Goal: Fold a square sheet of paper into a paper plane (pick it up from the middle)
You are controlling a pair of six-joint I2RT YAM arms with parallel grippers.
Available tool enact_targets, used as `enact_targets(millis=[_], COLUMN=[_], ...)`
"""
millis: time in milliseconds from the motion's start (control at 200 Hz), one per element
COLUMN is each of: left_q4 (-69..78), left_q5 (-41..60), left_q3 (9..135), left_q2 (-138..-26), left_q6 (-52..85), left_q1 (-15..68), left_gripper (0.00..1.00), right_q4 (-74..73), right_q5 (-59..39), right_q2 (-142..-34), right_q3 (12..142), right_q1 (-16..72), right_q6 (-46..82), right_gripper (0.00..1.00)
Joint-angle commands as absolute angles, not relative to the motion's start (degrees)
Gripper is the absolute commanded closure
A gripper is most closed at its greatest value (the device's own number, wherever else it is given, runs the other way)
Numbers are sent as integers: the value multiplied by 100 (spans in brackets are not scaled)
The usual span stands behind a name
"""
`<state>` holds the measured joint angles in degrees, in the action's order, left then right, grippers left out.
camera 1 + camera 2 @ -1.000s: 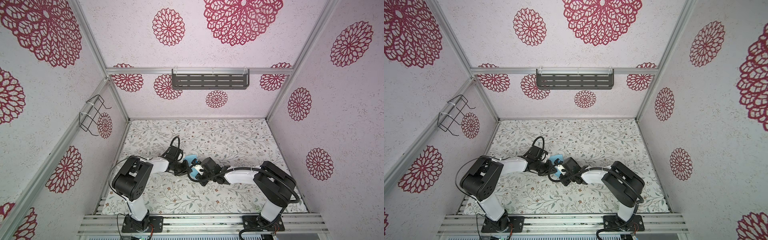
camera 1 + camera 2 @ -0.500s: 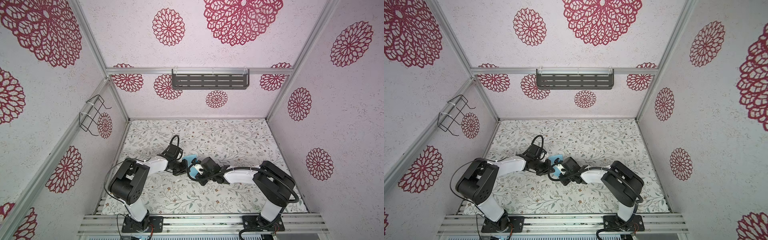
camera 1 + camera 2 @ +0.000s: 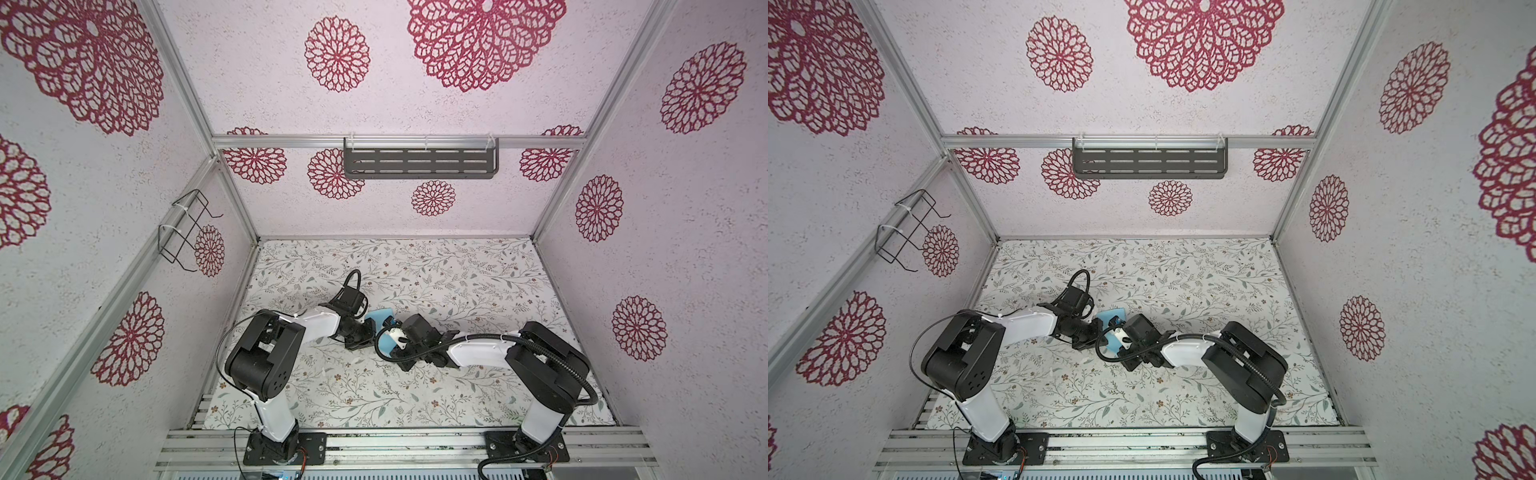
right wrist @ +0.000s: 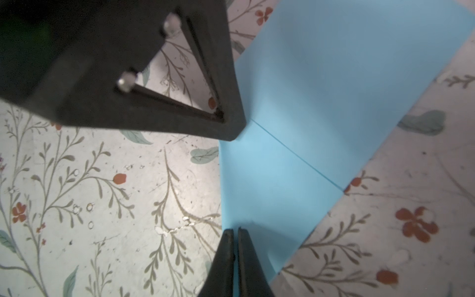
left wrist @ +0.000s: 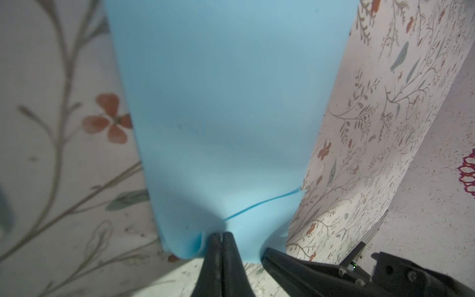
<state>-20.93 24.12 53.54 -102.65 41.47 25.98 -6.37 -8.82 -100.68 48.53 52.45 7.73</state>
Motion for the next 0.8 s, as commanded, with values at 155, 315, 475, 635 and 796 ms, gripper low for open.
enact_targets(millis=[155,315,475,635,796], left_q4=[-3211,-3623,-3825,-4113,-3969], left_q5=[1197,684,376,149,797], left_q3=[5632,5830,6082,6488,6683], left_q2=[-10597,-10714,-10818,-10659,-9915], left_q6=[3534,3437,3402,3331,3423], left_q1=[2602,2602,2579,2555,2558], left_gripper=[96,96,96,96,95], right_q4=[123,79,62,18,0], right_q5=[-756,-738,-723,-746,-781], right_q2=[-10312,-10316,-10303,-10275,-10235], right_q3=[4642,4582,4545,4534,4540], right_q1=[5246,5230,5227,5212,5200], right_q6=[879,879,889,904,914], right_gripper=[89,89,89,89,89])
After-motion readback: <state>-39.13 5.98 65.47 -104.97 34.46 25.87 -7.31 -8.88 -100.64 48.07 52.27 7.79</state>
